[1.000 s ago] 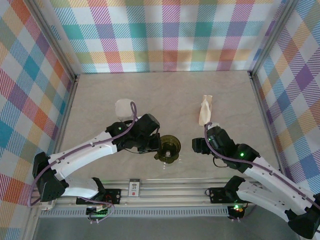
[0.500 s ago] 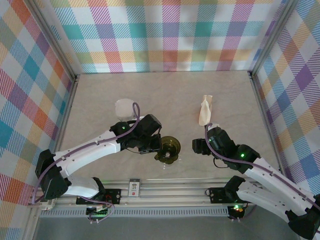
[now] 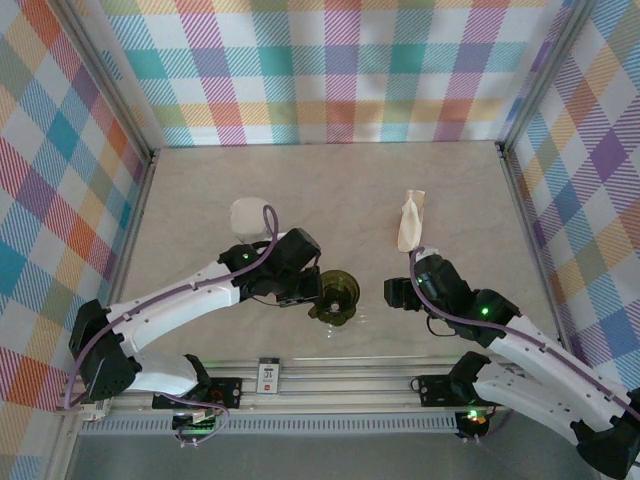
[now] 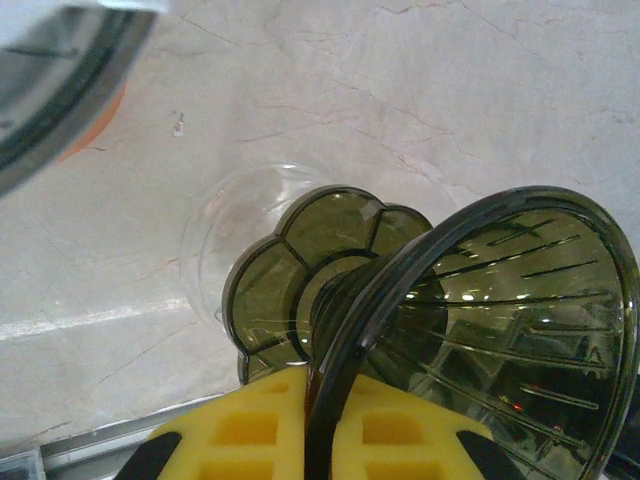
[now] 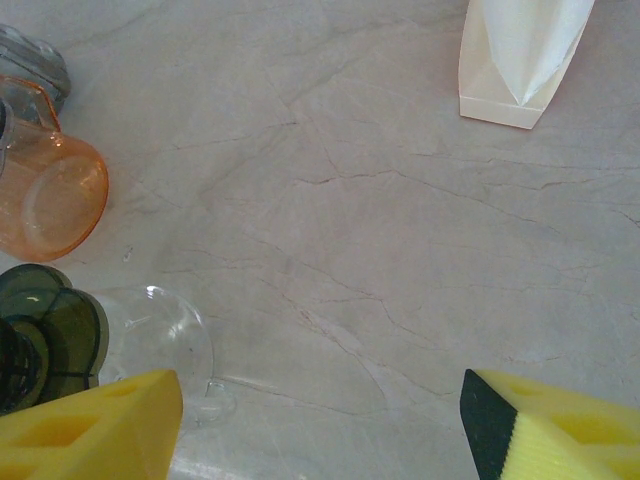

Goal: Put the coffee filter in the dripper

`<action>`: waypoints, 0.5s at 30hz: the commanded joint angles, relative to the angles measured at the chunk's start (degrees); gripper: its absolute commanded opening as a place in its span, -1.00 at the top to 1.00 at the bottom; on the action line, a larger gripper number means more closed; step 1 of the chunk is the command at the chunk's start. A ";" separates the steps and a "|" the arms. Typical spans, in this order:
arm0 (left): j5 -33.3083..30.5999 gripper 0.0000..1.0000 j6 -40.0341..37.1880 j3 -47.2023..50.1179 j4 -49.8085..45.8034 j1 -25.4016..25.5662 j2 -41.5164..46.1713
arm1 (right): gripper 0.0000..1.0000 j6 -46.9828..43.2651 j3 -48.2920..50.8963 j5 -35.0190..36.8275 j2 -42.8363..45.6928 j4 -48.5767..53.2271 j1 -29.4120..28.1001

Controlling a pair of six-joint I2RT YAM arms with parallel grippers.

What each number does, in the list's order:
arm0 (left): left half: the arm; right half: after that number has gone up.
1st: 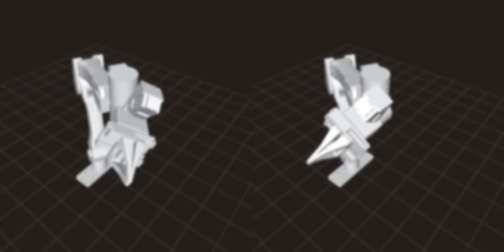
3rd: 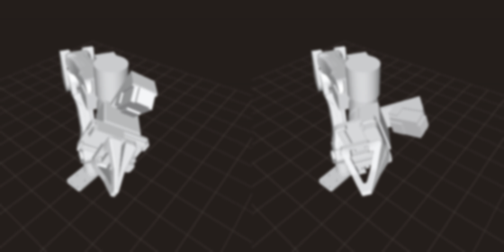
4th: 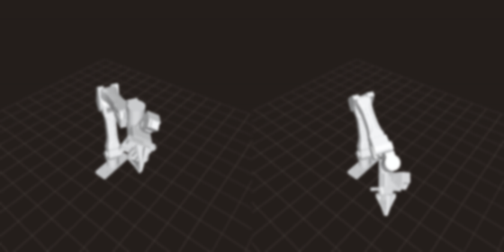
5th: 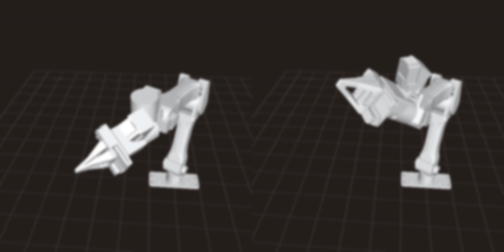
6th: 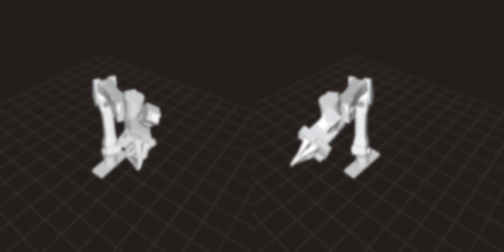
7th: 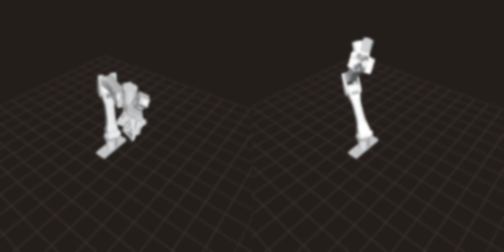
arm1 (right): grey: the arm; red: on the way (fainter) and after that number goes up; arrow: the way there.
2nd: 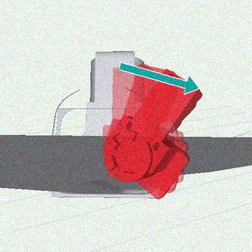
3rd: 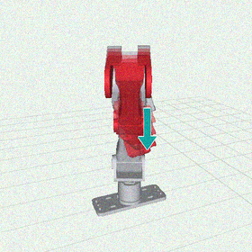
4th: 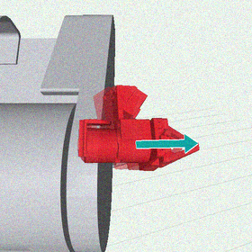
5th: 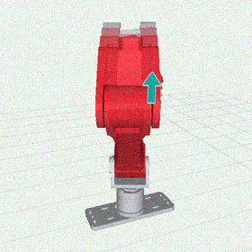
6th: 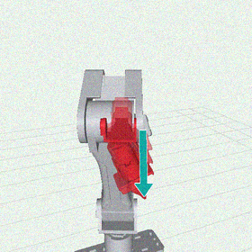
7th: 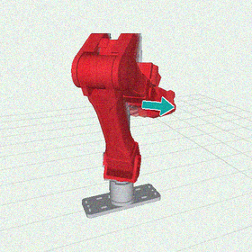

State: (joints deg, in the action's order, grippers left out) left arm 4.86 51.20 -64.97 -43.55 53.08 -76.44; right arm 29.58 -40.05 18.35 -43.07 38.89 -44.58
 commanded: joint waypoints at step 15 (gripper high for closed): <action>-0.93 -0.35 0.22 1.21 0.77 -0.73 7.10 | -0.57 0.01 0.71 -0.61 0.79 0.04 0.39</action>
State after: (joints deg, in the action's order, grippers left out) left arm 4.58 51.72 -63.11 -43.24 53.04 -72.07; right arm 29.58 -39.35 17.98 -42.89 38.87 -44.58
